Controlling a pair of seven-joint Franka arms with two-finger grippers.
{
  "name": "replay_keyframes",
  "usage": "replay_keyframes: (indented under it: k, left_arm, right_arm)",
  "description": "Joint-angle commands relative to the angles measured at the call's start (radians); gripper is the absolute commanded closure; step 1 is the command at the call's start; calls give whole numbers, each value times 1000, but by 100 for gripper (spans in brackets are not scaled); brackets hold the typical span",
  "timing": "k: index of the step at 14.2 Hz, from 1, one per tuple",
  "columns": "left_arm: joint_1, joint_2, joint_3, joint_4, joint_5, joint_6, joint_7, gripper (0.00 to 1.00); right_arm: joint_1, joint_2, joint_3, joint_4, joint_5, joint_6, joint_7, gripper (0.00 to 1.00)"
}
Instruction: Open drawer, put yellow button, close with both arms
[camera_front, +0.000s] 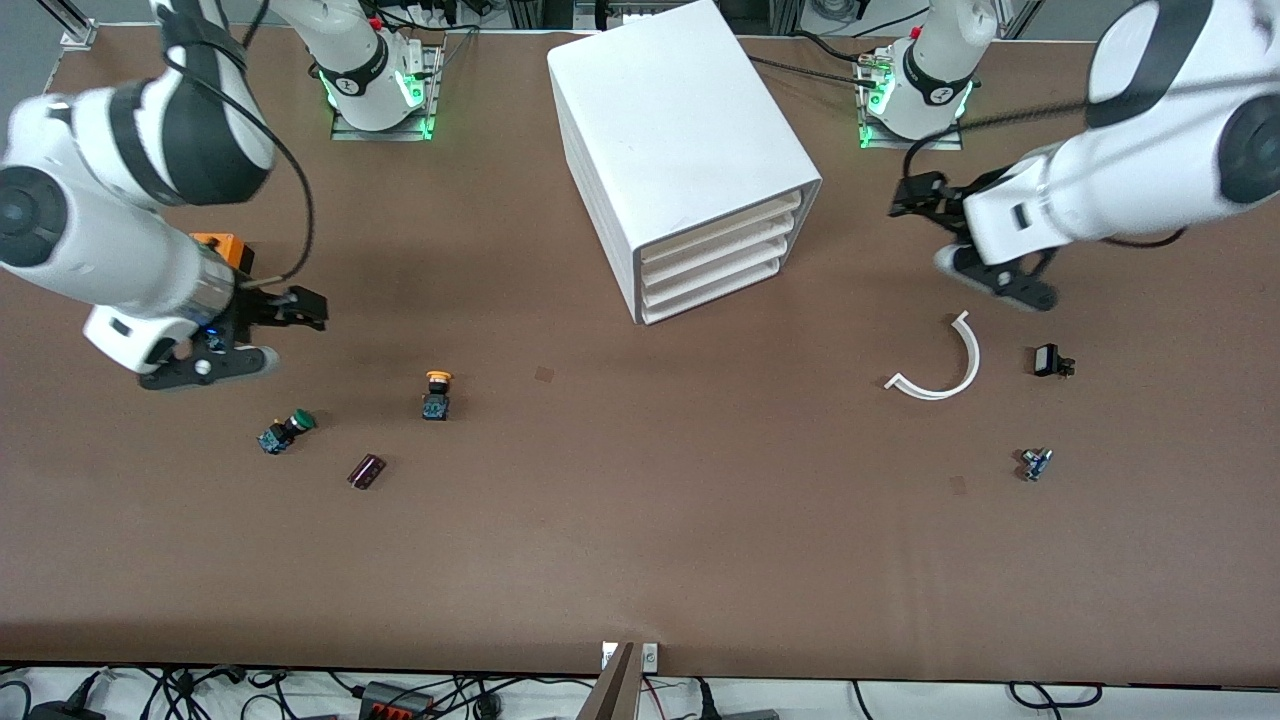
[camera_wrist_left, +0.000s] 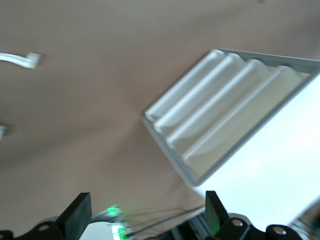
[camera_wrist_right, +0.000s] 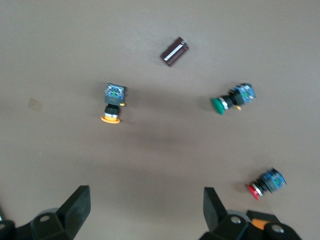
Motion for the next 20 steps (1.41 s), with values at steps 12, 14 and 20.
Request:
replay_keyframes:
  k: [12, 14, 20]
  left_arm:
    - [27, 178, 5, -299, -671, 155, 572, 7]
    - [23, 188, 5, -342, -695, 159, 669, 16]
    - [-14, 191, 2, -420, -746, 197, 757, 26]
  right_arm:
    - [87, 305, -3, 3, 57, 294, 118, 0]
    - [101, 330, -2, 3, 62, 314, 120, 0]
    - [104, 394, -3, 1, 90, 346, 130, 0]
